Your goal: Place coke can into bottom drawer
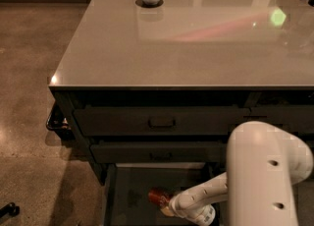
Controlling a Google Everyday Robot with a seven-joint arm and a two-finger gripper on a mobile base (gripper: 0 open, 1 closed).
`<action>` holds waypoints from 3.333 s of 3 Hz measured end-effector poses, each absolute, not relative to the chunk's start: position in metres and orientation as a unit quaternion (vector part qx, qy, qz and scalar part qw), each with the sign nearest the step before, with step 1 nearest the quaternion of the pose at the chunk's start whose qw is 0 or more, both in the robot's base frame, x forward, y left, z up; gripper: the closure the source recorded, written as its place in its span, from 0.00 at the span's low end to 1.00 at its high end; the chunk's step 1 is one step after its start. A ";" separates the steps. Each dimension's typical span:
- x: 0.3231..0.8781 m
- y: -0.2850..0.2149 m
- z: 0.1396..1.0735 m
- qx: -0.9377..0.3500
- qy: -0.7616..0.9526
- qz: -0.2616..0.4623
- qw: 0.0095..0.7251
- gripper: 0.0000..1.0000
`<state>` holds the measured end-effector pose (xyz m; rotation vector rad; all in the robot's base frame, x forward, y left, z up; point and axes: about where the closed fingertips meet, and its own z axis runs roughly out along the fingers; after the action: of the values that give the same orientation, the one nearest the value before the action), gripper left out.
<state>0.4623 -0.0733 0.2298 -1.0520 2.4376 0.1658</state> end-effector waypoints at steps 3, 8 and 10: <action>0.474 -0.079 0.180 -0.370 0.901 0.057 0.218 1.00; 0.500 -0.080 0.130 -0.359 0.909 0.047 0.208 0.58; 0.500 -0.080 0.130 -0.359 0.909 0.047 0.208 0.11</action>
Offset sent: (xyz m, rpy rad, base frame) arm -0.0015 -0.0119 -0.0294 -0.0244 0.0390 -0.0412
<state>0.4998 -0.0801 0.1300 -0.9995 2.5300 0.1318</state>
